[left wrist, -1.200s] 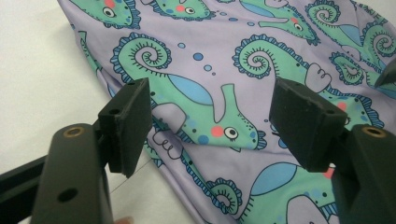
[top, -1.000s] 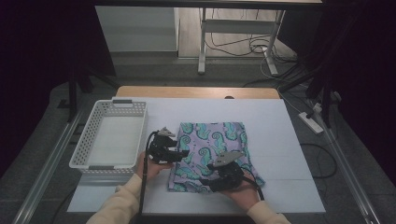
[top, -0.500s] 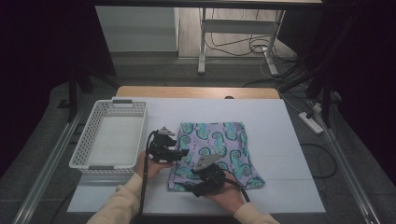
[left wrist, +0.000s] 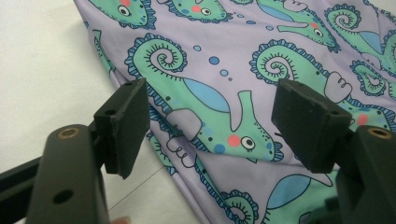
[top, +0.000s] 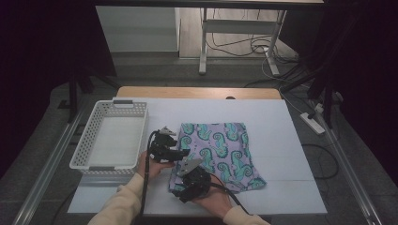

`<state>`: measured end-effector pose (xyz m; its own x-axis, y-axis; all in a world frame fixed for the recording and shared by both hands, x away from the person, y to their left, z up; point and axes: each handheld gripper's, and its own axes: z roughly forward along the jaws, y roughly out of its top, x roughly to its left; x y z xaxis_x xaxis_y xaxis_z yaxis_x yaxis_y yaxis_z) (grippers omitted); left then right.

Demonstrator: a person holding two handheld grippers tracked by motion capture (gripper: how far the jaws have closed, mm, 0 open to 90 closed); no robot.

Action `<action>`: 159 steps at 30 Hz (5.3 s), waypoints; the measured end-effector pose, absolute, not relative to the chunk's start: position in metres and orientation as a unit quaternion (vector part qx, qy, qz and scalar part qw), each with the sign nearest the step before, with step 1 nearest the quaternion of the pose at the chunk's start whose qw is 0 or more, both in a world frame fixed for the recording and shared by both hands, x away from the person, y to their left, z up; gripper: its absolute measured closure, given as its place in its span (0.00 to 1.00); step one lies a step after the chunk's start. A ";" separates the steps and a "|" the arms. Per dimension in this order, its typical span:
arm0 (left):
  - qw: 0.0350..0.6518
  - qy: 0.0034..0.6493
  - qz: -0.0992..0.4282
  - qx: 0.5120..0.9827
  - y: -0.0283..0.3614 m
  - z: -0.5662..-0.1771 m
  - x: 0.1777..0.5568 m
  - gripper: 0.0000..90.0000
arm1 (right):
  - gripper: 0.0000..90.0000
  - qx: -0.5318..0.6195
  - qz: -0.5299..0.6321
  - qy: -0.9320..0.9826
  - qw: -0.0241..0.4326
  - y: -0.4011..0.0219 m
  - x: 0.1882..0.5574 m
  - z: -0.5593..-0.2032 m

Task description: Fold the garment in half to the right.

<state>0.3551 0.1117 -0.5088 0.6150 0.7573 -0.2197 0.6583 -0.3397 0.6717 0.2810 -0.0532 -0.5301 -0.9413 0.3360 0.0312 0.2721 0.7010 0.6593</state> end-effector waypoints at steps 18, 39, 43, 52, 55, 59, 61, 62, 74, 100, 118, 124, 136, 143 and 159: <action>0.374 0.434 0.062 0.817 0.112 -0.510 0.356 0.31 | 0.27 0.172 0.316 0.927 0.103 -0.028 0.274 -0.539; 0.375 0.440 0.064 0.813 0.116 -0.512 0.357 0.31 | 0.91 0.165 0.304 0.931 0.120 -0.049 0.285 -0.531; 0.374 0.442 0.064 0.812 0.117 -0.512 0.358 0.31 | 0.92 0.171 0.323 0.926 0.092 -0.055 0.287 -0.529; 0.367 0.447 0.070 0.813 0.113 -0.518 0.364 0.30 | 0.92 0.147 0.340 0.925 0.088 -0.059 0.279 -0.524; 0.363 0.453 0.076 0.811 0.112 -0.522 0.369 0.30 | 0.92 0.147 0.347 0.922 0.083 -0.060 0.280 -0.524; 0.356 0.456 0.080 0.812 0.111 -0.526 0.377 0.29 | 0.92 0.141 0.351 0.922 0.085 -0.059 0.279 -0.524; 0.352 0.459 0.082 0.812 0.111 -0.529 0.380 0.29 | 0.92 0.140 0.350 0.922 0.084 -0.059 0.279 -0.524; 0.350 0.460 0.081 0.812 0.112 -0.530 0.382 0.29 | 0.92 0.140 0.351 0.922 0.083 -0.059 0.279 -0.524; 0.344 0.464 0.087 0.811 0.109 -0.533 0.397 0.29 | 0.92 0.138 0.349 0.923 0.084 -0.059 0.278 -0.526; 0.306 0.486 0.118 0.810 0.099 -0.535 0.445 0.28 | 0.92 0.136 0.353 0.922 0.081 -0.058 0.278 -0.526; 0.329 0.468 0.081 0.816 0.094 -0.535 0.447 0.79 | 0.92 0.141 0.358 0.920 0.076 -0.060 0.280 -0.525; 0.351 0.461 0.067 0.813 0.094 -0.530 0.444 0.92 | 0.92 0.147 0.371 0.914 0.070 -0.063 0.281 -0.523; 0.400 0.480 0.065 0.779 0.106 -0.509 0.437 0.92 | 0.92 0.154 0.398 0.901 0.075 -0.067 0.282 -0.512; 0.406 0.481 0.063 0.775 0.106 -0.503 0.439 0.93 | 0.92 0.150 0.409 0.896 0.082 -0.068 0.281 -0.508; 0.414 0.491 0.063 0.764 0.108 -0.493 0.444 0.93 | 0.92 0.144 0.430 0.887 0.090 -0.067 0.286 -0.497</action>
<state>0.4444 0.1081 -0.4934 0.5105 0.8018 -0.3107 0.6981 -0.1755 0.6941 0.2858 -0.0666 -0.4974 -0.9420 0.3337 -0.0358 0.1787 0.5891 0.7880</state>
